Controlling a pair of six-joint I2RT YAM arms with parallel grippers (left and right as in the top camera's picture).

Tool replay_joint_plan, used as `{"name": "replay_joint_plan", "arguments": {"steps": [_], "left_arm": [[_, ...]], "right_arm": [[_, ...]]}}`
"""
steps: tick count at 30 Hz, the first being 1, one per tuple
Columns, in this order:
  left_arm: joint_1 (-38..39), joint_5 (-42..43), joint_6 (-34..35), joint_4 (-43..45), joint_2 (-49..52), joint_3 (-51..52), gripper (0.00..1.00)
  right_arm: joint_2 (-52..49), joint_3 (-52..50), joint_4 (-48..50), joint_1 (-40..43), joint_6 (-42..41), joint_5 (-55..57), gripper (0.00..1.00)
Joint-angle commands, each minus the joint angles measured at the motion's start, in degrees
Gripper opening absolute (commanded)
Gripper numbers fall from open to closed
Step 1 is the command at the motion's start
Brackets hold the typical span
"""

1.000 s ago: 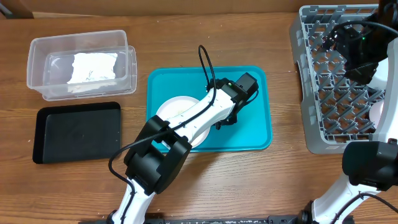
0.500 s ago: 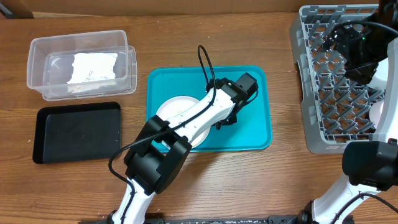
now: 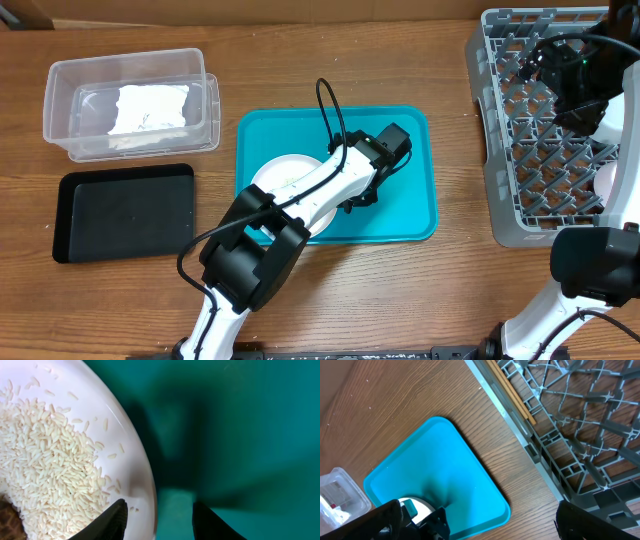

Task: Sort waste into correct bins and load items into the dishwasher
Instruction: 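Grasp the white plate rim with the left gripper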

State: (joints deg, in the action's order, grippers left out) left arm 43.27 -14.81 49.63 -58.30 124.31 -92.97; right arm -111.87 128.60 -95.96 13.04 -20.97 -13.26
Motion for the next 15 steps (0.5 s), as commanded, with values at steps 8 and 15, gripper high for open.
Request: {"name": "replay_joint_plan", "arguments": {"steps": [8, 15], "left_arm": [[0.37, -0.81, 1.22, 3.15, 1.05, 4.22, 0.4], [0.37, -0.81, 1.18, 3.06, 1.05, 4.26, 0.26]], "right_arm": [[1.07, 1.01, 0.31, 0.17, -0.28, 0.2, 1.0], [1.07, 1.01, 0.31, 0.17, -0.28, 0.2, 1.0]]}}
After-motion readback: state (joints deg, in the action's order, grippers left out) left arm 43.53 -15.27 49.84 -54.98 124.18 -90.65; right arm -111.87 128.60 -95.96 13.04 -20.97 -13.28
